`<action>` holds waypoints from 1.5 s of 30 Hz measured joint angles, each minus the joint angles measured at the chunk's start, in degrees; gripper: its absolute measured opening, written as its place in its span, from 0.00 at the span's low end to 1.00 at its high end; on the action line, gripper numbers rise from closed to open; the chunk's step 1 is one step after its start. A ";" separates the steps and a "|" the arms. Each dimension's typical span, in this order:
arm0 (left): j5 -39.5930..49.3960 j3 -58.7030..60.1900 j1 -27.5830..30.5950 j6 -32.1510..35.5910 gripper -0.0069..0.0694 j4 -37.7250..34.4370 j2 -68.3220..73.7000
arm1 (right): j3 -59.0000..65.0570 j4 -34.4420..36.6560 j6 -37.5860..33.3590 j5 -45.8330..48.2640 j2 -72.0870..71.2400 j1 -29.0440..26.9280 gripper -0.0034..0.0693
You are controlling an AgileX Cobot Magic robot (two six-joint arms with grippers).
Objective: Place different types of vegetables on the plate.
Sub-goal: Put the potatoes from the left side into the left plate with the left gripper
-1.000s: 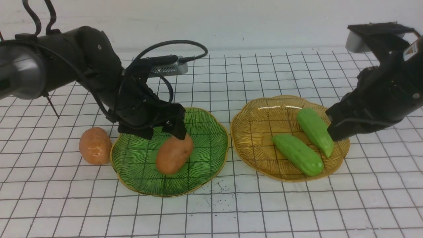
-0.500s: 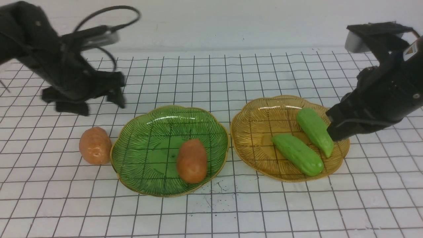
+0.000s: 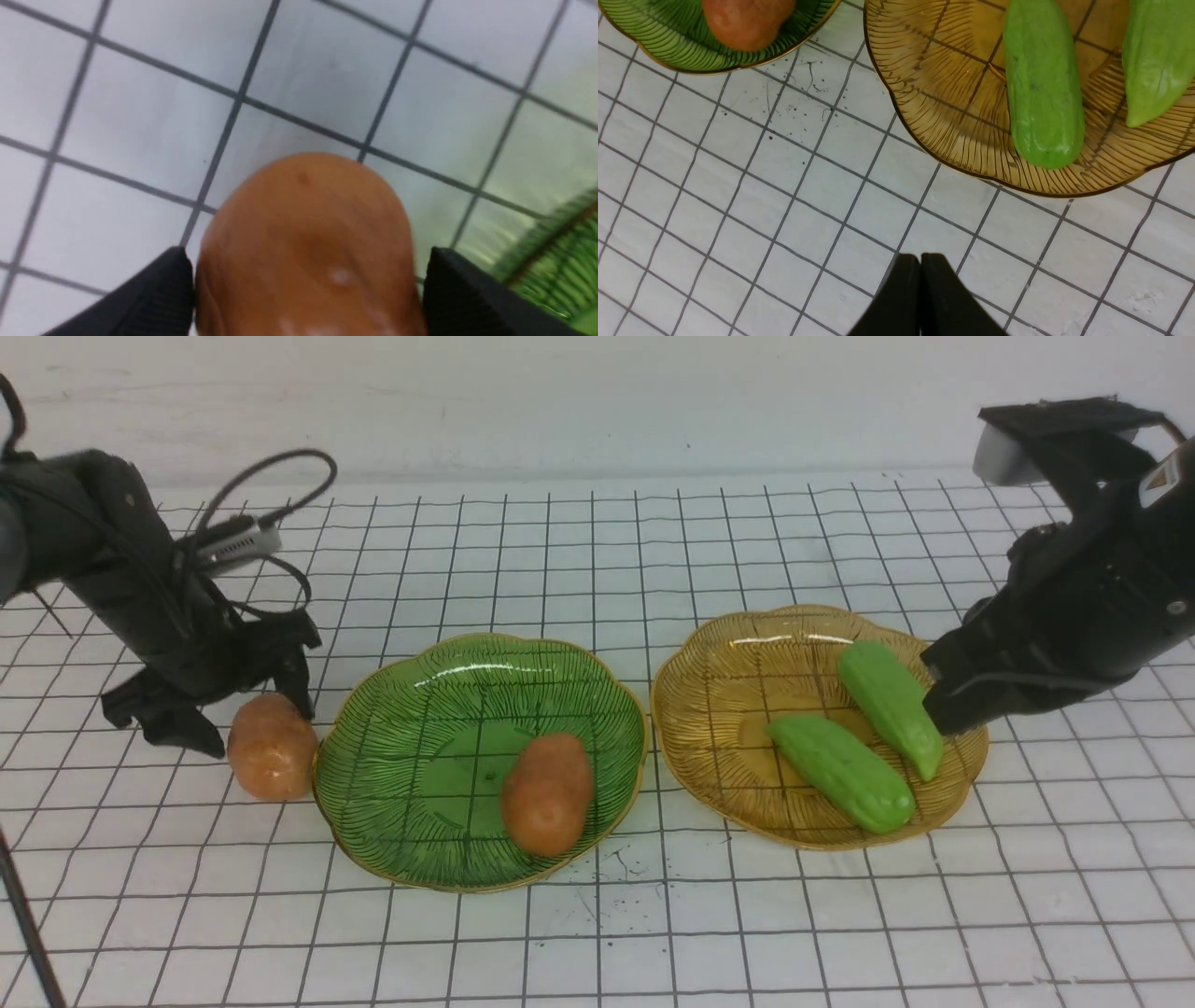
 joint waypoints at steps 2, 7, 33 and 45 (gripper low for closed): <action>-0.40 -0.38 0.00 -0.12 0.84 -0.22 0.62 | 0.00 0.13 -0.02 0.00 0.00 0.00 0.03; 1.29 -1.14 0.00 2.19 0.78 0.67 0.42 | 0.00 0.18 -0.02 0.00 0.00 0.00 0.03; 8.18 -8.99 -23.59 12.99 0.80 9.64 -2.19 | 1.10 0.18 0.81 -0.06 -8.67 0.00 0.03; 8.45 -8.99 -23.59 12.99 0.95 10.31 -2.20 | 19.00 -1.13 2.40 1.01 -43.03 0.00 0.03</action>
